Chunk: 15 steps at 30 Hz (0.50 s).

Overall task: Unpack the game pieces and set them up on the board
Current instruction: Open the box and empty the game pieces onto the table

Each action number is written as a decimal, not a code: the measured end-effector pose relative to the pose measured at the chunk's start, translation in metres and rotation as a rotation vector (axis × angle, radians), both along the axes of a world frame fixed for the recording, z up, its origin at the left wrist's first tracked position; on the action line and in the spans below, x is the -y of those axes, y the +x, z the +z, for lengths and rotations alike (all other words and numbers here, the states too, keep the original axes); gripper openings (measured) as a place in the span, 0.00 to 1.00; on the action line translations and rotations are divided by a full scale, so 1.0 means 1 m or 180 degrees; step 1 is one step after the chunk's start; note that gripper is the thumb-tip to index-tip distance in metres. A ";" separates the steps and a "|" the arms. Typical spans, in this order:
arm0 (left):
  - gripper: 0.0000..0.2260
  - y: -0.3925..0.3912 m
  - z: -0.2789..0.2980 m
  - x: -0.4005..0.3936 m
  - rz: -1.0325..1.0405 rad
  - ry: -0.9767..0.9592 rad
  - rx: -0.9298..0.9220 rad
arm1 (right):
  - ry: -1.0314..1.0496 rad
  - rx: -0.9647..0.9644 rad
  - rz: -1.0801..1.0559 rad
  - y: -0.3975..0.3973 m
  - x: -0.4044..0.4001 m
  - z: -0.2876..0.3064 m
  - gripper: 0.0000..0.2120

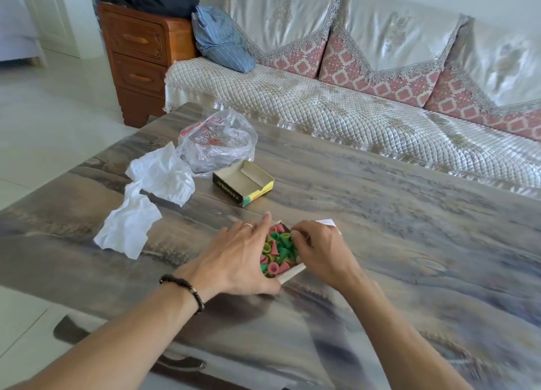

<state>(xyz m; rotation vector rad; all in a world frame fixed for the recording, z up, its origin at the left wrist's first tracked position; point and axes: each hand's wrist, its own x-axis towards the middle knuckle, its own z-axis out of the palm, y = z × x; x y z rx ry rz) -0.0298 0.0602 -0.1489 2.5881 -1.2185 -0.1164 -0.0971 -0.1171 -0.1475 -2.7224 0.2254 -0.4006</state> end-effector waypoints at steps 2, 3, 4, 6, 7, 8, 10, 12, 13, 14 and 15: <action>0.56 0.009 0.003 -0.015 -0.0171 0.0028 -0.0449 | -0.0340 0.0195 0.0201 -0.002 -0.006 0.006 0.12; 0.57 0.011 0.005 -0.021 -0.0212 -0.0029 -0.0665 | -0.0535 0.0272 0.0374 -0.002 -0.012 0.009 0.15; 0.58 0.012 0.006 -0.025 -0.0239 -0.0125 -0.0819 | -0.0699 0.0306 0.0566 -0.001 -0.020 0.012 0.17; 0.57 0.014 0.008 -0.028 -0.0256 -0.0350 -0.0923 | -0.1013 0.0266 0.0893 0.004 -0.035 0.013 0.17; 0.56 0.015 0.008 -0.029 -0.0252 -0.0447 -0.0916 | -0.1157 0.0213 0.0973 0.007 -0.041 0.010 0.16; 0.54 0.016 0.007 -0.030 -0.0247 -0.0508 -0.0907 | -0.1259 0.0149 0.0978 0.011 -0.046 0.007 0.15; 0.50 0.017 0.005 -0.029 -0.0229 -0.0539 -0.0871 | -0.1246 0.0069 0.0885 0.016 -0.049 0.002 0.15; 0.49 0.019 0.002 -0.027 -0.0209 -0.0512 -0.0797 | -0.1063 0.0101 0.0832 0.018 -0.049 -0.001 0.15; 0.49 0.020 0.001 -0.027 -0.0194 -0.0508 -0.0753 | -0.1002 0.0144 0.0818 0.020 -0.050 -0.002 0.15; 0.49 0.021 0.000 -0.026 -0.0184 -0.0510 -0.0708 | -0.0962 0.0211 0.0800 0.021 -0.051 -0.002 0.14; 0.49 0.021 0.000 -0.026 -0.0179 -0.0506 -0.0652 | -0.0923 0.0278 0.0771 0.023 -0.053 -0.001 0.13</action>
